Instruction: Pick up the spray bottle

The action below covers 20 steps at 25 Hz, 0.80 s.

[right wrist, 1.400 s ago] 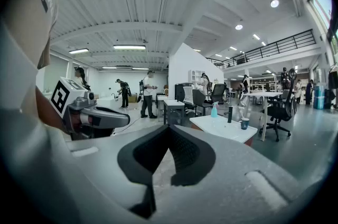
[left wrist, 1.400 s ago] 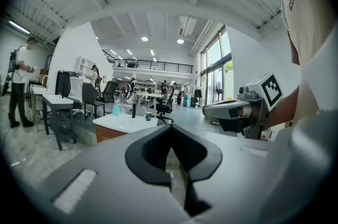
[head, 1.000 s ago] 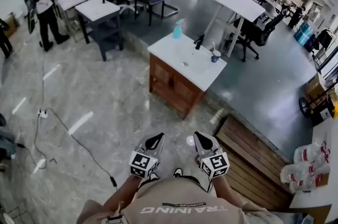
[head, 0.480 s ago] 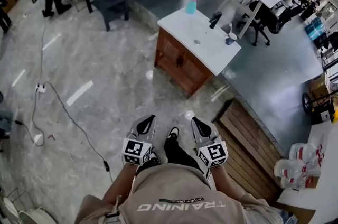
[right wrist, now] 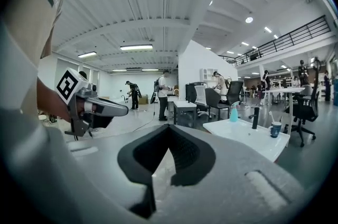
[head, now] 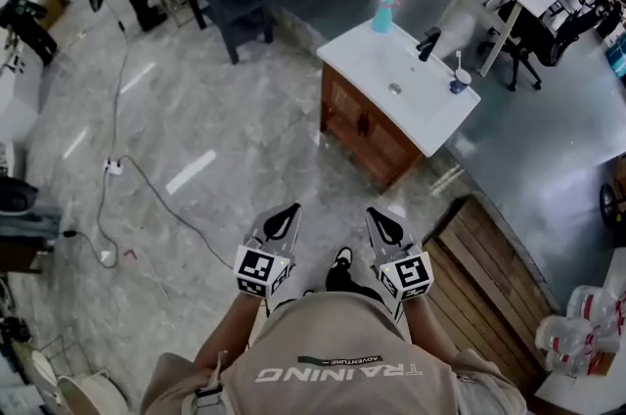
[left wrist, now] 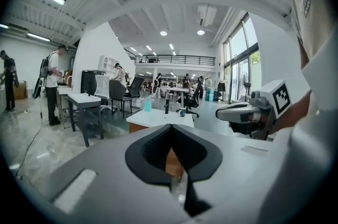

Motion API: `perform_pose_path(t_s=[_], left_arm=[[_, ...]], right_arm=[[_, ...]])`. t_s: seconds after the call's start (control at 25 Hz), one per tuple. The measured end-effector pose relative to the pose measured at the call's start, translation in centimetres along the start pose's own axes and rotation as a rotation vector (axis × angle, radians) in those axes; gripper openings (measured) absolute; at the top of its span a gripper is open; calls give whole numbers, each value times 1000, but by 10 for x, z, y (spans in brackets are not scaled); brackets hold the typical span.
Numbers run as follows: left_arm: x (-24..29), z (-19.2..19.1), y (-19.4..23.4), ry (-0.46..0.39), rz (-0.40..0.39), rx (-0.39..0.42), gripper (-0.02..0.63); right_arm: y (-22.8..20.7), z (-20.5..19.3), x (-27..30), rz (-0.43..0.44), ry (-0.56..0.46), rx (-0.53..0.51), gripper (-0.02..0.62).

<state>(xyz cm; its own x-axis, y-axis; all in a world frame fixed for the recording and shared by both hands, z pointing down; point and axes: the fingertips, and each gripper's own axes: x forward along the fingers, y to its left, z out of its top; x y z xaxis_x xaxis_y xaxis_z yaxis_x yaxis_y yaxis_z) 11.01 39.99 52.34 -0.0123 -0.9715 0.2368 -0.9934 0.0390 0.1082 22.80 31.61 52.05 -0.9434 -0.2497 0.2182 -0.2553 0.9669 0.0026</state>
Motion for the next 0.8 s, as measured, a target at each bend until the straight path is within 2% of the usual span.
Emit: perform_pose_path(t_s=[0.12, 0.28, 0.44, 0.6, 0.72, 0.8], left_arm=[[28, 21, 3, -6, -15, 28, 18], [65, 54, 9, -53, -7, 3, 18], [79, 78, 16, -110, 49, 10, 18], [84, 63, 33, -65, 126, -20, 18], [96, 44, 32, -16, 117, -51, 18], [111, 42, 33, -10, 97, -61, 18]], right_arm=[[-28, 9, 14, 3, -38, 8, 2], [-54, -1, 27, 40, -39, 45, 2], [-76, -20, 45, 86, 2, 63, 2], [-107, -8, 69, 112, -7, -1, 2], [-128, 2, 80, 109, -16, -27, 2], [-141, -3, 90, 96, -3, 24, 2]])
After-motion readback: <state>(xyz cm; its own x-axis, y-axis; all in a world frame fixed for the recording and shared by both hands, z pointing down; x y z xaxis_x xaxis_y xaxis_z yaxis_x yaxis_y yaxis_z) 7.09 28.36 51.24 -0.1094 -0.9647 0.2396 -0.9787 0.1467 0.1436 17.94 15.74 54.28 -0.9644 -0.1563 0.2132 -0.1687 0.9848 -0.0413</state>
